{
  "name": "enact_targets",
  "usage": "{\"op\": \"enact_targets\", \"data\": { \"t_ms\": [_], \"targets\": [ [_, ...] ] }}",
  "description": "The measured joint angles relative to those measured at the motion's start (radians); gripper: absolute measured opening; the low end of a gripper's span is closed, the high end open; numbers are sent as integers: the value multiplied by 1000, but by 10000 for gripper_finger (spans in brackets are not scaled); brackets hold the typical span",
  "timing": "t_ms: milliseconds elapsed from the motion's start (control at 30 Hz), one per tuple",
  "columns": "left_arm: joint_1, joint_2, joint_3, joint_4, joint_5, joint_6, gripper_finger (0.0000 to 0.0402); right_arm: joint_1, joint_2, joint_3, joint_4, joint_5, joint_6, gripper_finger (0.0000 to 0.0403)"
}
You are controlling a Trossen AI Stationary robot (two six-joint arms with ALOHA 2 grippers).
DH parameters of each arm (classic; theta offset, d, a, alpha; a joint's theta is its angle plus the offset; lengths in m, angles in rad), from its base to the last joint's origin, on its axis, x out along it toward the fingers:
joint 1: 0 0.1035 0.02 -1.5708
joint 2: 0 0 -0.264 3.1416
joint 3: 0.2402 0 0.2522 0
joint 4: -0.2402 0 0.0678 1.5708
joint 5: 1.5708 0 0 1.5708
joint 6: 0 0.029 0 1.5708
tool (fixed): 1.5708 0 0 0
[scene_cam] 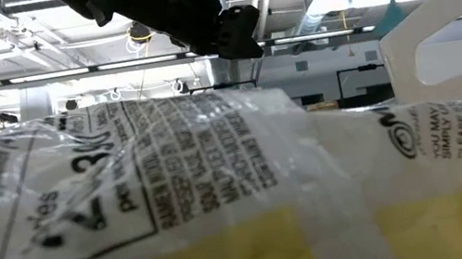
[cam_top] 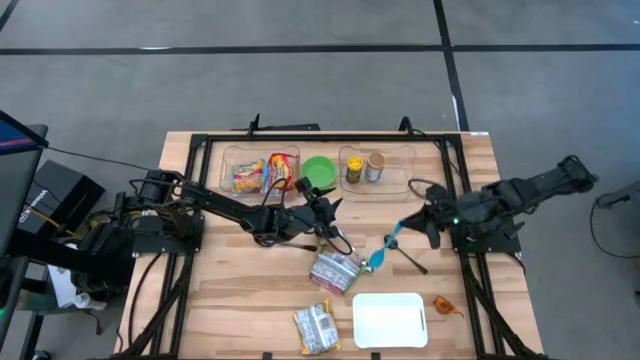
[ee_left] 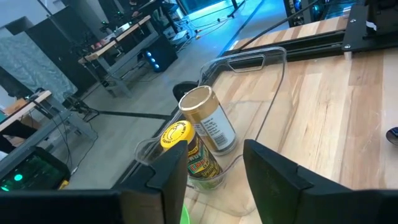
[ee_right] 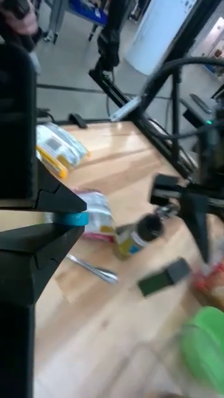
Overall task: Pick & Place Food Item
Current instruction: Put the blue serving spoon in the white bin
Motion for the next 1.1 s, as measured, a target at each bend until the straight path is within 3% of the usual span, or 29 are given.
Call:
{"op": "enact_targets", "data": {
  "t_ms": [300,500,1100],
  "targets": [
    [0,0,0,0,0,0,149,318,93,0,25,261,205,17],
    [0,0,0,0,-1,0,149,466,182,0,72,389,320,17],
    [0,0,0,7,-3,0,150,650,509,0,230,596,627,17]
  ]
}}
